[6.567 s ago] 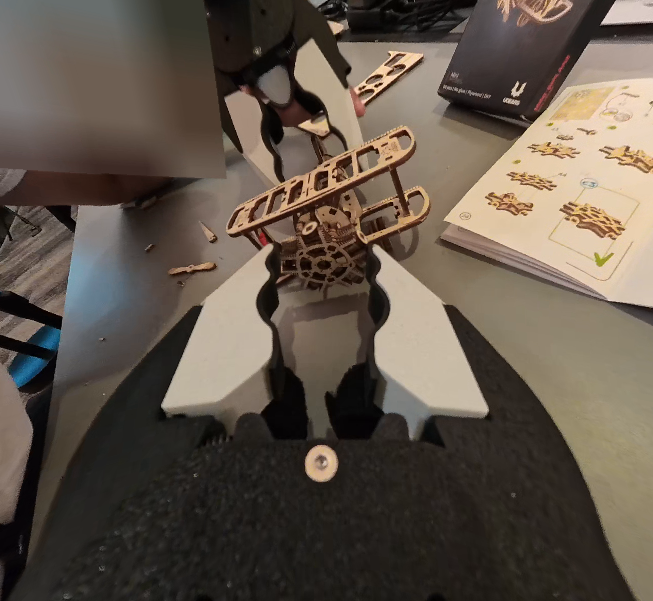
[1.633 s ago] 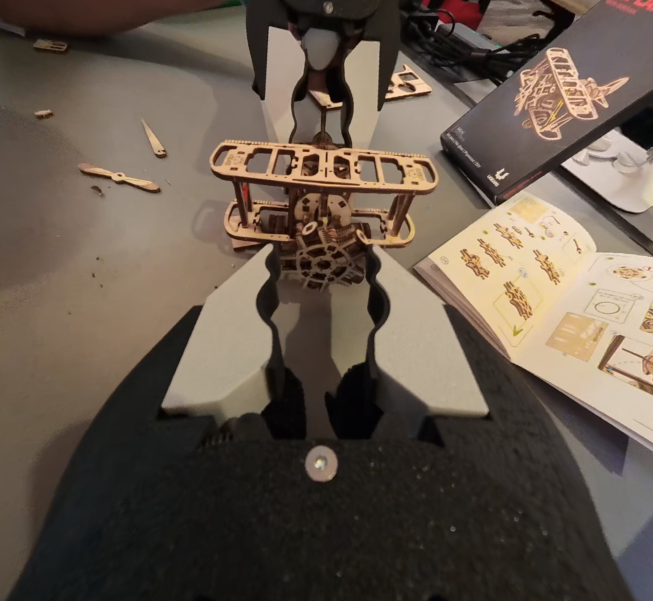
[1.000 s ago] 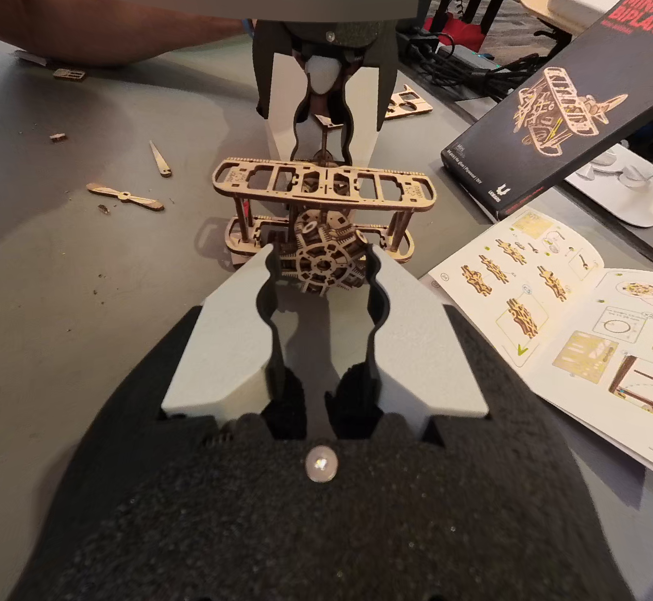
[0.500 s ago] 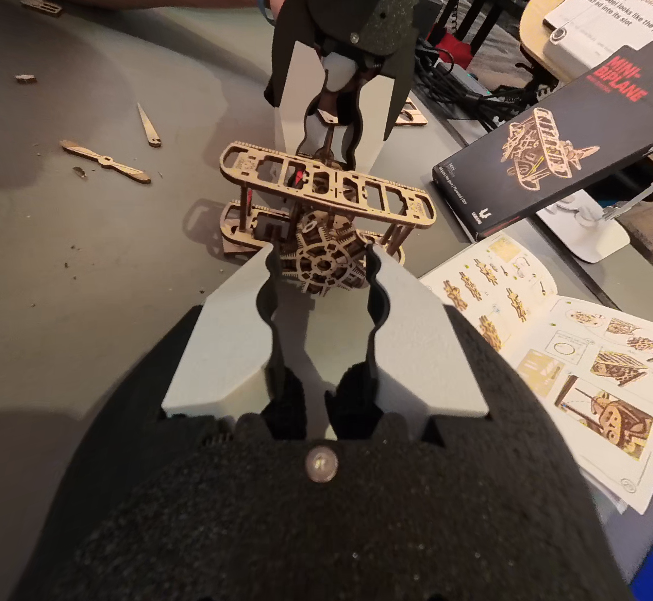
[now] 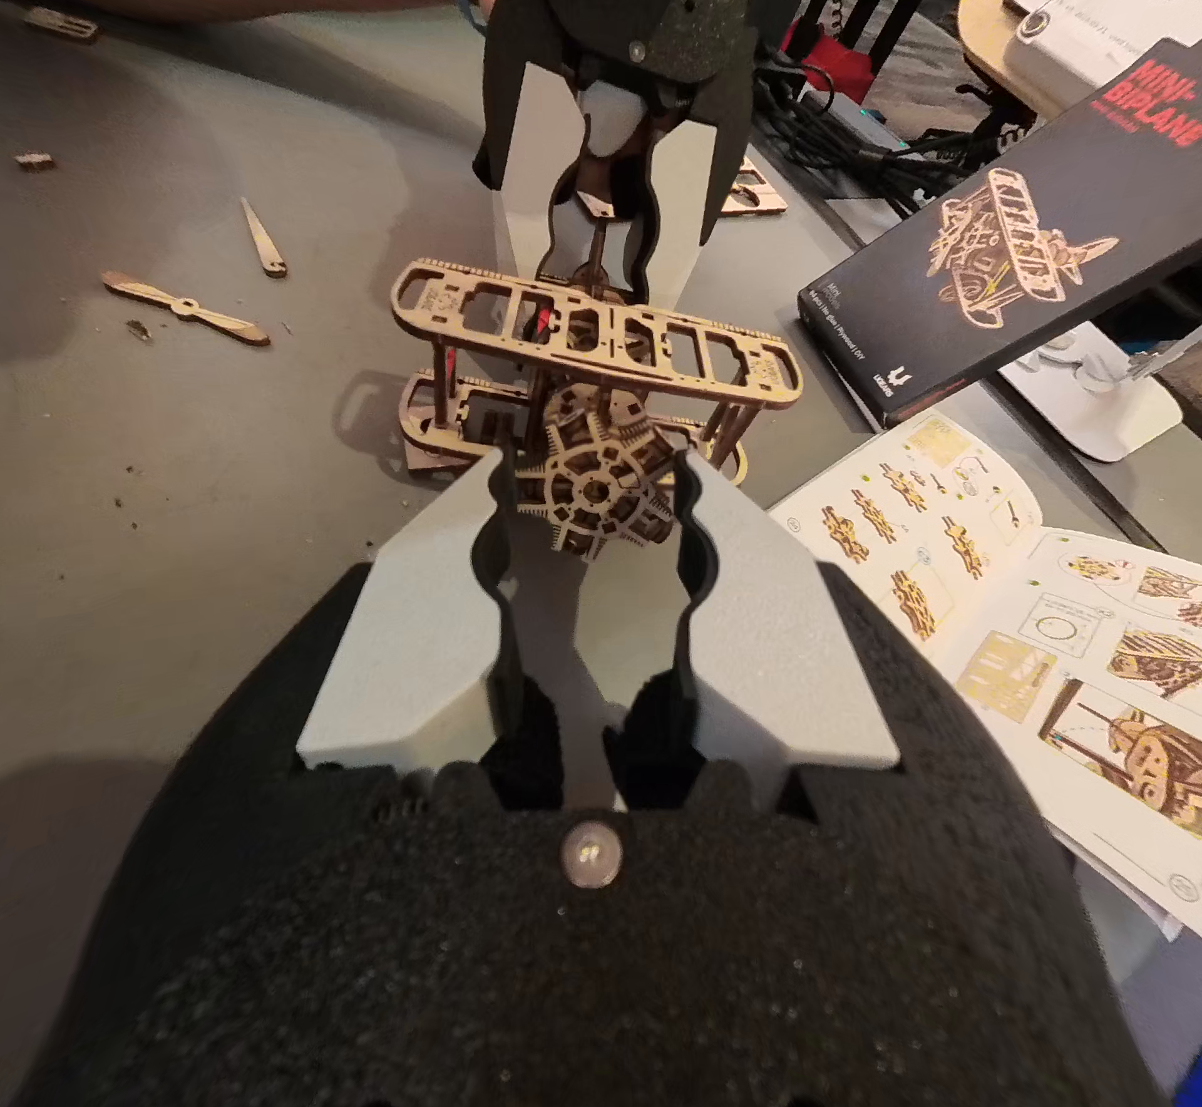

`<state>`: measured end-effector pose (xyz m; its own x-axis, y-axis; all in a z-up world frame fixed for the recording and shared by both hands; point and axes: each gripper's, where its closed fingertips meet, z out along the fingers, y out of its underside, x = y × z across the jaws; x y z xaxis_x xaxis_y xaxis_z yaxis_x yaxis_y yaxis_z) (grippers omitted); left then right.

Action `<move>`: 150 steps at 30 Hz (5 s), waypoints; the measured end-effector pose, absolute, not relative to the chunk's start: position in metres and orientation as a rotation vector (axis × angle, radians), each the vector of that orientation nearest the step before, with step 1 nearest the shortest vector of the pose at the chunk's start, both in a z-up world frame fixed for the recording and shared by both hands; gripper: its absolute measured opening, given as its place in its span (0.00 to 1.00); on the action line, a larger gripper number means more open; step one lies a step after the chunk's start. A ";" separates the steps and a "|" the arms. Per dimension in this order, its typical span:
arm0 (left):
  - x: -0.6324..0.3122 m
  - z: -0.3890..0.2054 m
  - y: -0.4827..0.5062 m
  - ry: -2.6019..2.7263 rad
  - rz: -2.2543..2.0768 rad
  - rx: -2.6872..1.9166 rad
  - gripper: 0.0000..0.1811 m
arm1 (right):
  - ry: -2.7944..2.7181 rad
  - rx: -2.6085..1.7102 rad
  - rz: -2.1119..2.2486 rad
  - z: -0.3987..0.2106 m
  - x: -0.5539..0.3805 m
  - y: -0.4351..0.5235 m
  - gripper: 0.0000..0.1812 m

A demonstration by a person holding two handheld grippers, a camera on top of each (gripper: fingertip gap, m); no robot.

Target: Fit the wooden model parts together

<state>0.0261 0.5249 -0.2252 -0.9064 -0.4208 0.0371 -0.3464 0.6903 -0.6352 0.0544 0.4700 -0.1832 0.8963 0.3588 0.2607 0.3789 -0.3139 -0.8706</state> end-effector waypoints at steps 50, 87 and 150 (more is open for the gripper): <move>0.019 -0.222 0.523 2.789 -0.969 -0.636 0.24 | -0.237 -2.080 0.084 -0.183 0.057 0.472 0.26; 0.013 -0.221 0.519 2.819 -1.040 -0.626 0.24 | -0.374 -2.031 -0.015 -0.182 0.046 0.473 0.26; 0.009 -0.016 0.394 2.007 -1.355 -0.458 0.29 | -0.435 -1.005 0.542 0.014 -0.006 0.394 0.26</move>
<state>0.0091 0.3937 -0.0158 -0.7180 -0.6139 -0.3281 0.0749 0.4005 -0.9132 -0.0062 0.3938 0.0143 0.7871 0.6095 0.0943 -0.2242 0.4253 -0.8769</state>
